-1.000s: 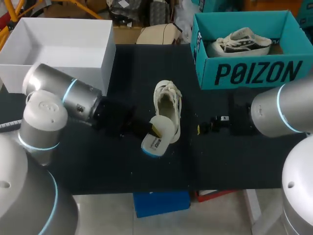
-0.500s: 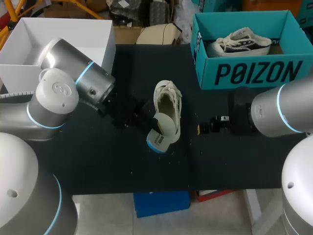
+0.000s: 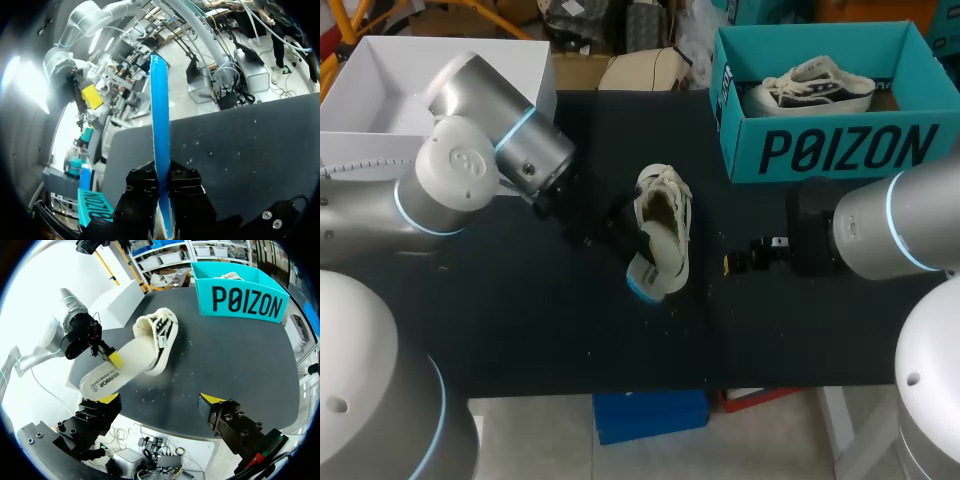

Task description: Take the shoe out of the shoebox, open the shoe tongue, remove and reinsert the insole, then place the shoe into the shoebox

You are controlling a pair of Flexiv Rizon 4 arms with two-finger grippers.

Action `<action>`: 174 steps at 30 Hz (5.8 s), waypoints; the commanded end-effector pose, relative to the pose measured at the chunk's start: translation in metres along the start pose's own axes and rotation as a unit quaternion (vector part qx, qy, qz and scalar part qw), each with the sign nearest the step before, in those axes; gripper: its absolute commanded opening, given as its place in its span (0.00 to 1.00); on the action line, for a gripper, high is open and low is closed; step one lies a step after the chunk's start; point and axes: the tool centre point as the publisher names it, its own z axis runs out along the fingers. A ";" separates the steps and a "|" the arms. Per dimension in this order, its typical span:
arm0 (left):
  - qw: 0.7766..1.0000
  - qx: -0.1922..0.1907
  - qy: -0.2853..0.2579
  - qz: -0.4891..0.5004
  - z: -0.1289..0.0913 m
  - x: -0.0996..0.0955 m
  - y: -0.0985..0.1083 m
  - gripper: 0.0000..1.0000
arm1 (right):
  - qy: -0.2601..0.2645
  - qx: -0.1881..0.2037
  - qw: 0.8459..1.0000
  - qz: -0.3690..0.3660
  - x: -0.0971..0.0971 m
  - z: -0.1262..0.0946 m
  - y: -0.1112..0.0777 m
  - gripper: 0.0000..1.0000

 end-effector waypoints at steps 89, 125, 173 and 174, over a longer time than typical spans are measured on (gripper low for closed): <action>0.993 -0.046 0.096 -0.057 0.013 -0.004 0.081 0.00 | 0.001 0.000 1.000 0.000 0.000 0.000 -0.001 1.00; 0.980 -0.063 0.179 -0.063 -0.007 -0.013 0.045 0.36 | 0.001 0.000 1.000 0.000 0.000 0.000 -0.001 1.00; 0.982 -0.171 0.070 -0.036 -0.038 -0.024 0.064 0.00 | 0.001 0.000 1.000 0.000 0.000 0.000 -0.001 1.00; 0.979 -0.191 0.062 -0.040 -0.045 -0.026 0.066 0.00 | 0.001 0.000 1.000 0.000 0.000 0.000 -0.001 1.00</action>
